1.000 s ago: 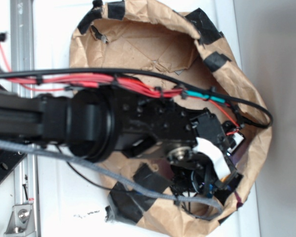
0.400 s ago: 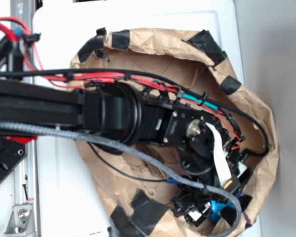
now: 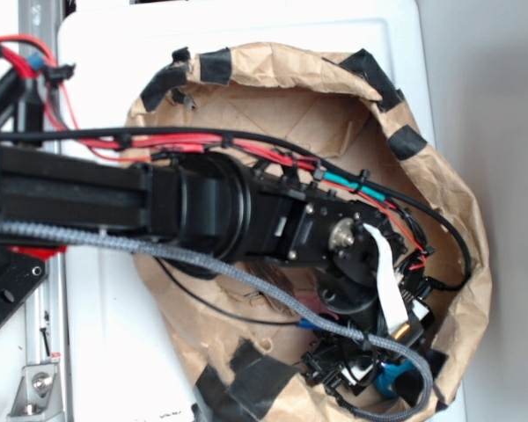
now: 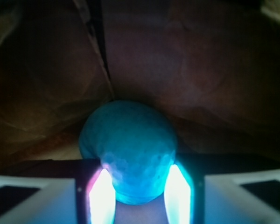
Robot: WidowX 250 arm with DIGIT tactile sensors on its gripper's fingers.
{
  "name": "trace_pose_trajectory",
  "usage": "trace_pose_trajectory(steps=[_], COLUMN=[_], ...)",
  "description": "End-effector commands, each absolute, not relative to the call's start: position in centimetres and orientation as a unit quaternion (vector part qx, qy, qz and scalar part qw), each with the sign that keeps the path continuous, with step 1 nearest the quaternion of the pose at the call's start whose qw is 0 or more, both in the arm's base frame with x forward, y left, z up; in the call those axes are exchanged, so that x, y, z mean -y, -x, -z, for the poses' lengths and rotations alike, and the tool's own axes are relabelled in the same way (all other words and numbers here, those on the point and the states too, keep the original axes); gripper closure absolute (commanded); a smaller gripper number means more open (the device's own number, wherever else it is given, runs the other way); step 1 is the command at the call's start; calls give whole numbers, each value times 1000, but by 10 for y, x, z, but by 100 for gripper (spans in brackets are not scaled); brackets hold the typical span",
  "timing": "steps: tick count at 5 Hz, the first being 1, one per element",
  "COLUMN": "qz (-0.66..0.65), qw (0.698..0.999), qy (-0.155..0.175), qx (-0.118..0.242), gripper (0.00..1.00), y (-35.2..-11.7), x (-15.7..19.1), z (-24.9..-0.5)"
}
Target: Grab the blue ball.
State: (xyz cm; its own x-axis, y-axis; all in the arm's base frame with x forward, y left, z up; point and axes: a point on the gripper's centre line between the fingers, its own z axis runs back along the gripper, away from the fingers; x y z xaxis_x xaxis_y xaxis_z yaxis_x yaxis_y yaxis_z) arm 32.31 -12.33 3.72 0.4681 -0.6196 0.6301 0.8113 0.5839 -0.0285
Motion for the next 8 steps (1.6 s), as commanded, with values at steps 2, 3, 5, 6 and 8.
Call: trace_pose_trajectory(steps=[2,3,5,6,8], qz=[397,312,205,175,118], qw=[851,910,962,963,984], qy=[127,46,-48,-79,-57], qx=[320,270,173,188,120], gripper=[100,100,100,100,100], y=[-309,-289,-249,-249,-246], x=[110,67,-7,-1,1], z=[-68,-84,-121,-146,-148])
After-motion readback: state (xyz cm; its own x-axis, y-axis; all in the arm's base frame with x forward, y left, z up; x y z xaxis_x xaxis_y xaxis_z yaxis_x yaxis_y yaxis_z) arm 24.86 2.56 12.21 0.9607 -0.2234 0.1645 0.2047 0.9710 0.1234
